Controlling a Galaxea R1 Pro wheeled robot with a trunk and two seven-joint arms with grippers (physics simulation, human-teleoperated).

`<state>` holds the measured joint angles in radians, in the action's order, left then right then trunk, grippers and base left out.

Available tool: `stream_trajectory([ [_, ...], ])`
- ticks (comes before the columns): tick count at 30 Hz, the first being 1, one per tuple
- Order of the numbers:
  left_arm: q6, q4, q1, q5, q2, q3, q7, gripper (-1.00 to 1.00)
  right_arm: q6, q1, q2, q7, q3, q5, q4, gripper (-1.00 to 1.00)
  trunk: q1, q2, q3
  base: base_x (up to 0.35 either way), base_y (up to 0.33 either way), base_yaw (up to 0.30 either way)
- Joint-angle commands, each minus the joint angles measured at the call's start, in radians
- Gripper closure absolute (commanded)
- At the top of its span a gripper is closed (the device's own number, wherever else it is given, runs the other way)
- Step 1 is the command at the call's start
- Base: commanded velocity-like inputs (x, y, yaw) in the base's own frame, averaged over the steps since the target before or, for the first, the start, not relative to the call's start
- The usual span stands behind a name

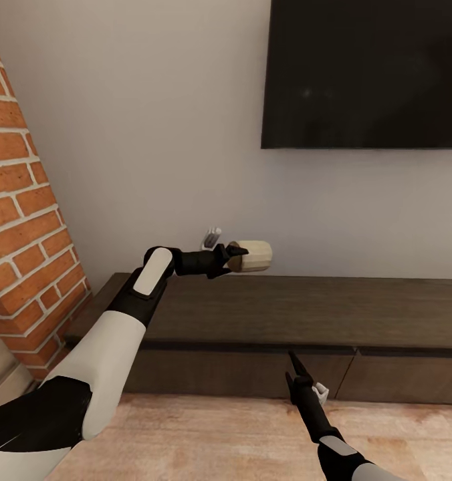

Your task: Place each of the two pumpkins and all three candles from the living room inside a cabinet in the living room (use any cabinet), then make sure every cabinet is closed, and position the cauldron so it is next to a table in the living room.

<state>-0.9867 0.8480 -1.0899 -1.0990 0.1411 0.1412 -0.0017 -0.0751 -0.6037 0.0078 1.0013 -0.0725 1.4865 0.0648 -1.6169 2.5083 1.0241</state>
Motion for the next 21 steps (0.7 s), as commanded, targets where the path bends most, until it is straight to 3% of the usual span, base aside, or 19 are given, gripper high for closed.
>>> stream_trajectory([
  [1,-0.003,0.0,-0.001,0.001,0.0,0.0,0.001,1.0,-0.008,-0.001,0.0,0.004,-0.007,0.011,-0.001,-1.0,0.0,0.0,0.001,0.0,0.0,0.0],
  [5,-0.003,0.0,0.0,0.002,0.0,0.0,0.003,1.0,-0.008,-0.001,-0.001,0.005,-0.007,0.011,0.0,-1.0,0.0,0.0,0.001,0.0,0.0,0.0],
  [14,-0.003,0.0,0.0,0.003,0.0,0.001,0.003,1.0,-0.008,-0.001,0.0,0.026,-0.008,0.009,0.001,-1.0,-0.004,0.002,0.036,0.0,0.0,0.0],
  [21,-0.003,-0.003,0.001,0.006,0.0,0.001,0.005,1.0,-0.005,-0.001,0.0,0.029,-0.008,-0.001,0.001,-1.0,-0.004,0.002,0.036,0.0,0.0,0.0],
])
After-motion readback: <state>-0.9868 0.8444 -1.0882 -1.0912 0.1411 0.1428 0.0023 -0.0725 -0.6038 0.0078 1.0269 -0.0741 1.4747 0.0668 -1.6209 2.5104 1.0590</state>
